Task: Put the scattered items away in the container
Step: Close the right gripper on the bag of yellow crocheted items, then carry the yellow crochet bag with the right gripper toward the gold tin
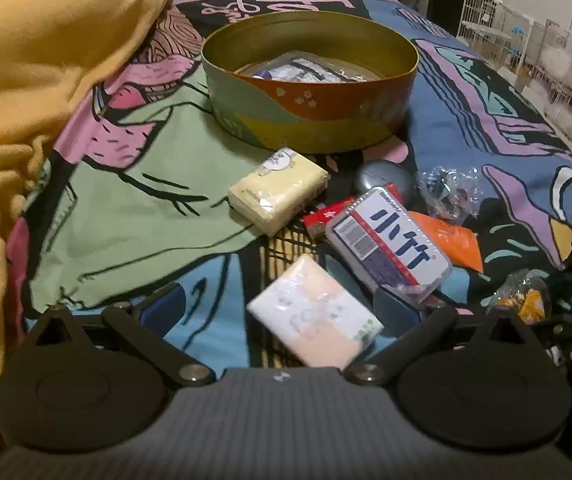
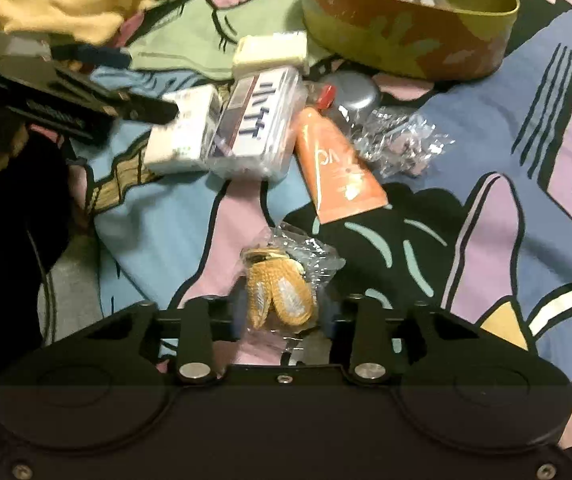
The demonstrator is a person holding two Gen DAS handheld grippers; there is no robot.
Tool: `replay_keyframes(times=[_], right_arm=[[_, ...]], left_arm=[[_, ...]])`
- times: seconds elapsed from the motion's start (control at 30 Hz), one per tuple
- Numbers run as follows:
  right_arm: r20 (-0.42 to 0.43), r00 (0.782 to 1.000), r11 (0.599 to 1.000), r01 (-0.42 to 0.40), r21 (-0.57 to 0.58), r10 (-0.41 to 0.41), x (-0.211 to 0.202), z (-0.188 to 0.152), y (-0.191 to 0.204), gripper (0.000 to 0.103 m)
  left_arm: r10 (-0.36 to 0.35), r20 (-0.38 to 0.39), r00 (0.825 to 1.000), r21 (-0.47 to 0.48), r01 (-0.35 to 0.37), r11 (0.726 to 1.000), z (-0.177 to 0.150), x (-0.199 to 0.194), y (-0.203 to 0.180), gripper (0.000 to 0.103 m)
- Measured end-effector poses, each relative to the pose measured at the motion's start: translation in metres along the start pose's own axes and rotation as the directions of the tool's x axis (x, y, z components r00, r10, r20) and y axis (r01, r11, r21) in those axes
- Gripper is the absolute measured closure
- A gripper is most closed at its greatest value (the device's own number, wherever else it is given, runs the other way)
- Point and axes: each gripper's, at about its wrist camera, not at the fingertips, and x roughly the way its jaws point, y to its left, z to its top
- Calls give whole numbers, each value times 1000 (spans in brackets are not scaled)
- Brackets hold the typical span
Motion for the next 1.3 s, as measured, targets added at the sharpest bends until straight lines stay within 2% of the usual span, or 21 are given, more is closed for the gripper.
replay_keyframes(times=[0.07,0.2,0.43,0.57,0.93,1.3], right_arm=[[26,1000,1000,0,28,-1,-6,1,-4,78],[52,999,997,-8,79,4,-19,4,-14,78],[81,997,995,5,96,-13,-41,13,-14,78],[103,995,997,2,81,-10,-53,23,-8,78],[184,982,996,28,82,-42,-95,65,-7,78],[222,973,997,43,68,-57,-121,92,0,78]], left_arm=[[-18,-7,1000,-14,18,1000,0,3,-2,0],[-47,3,999,-31,48,998,-1,5,-5,0],[-36,64,997,-179,47,983,-10,-5,7,0],[-17,81,997,-224,35,974,-10,-7,14,0],[-19,127,992,-246,50,968,-14,-12,15,0],[-35,129,991,-255,67,965,-14,-12,16,0]])
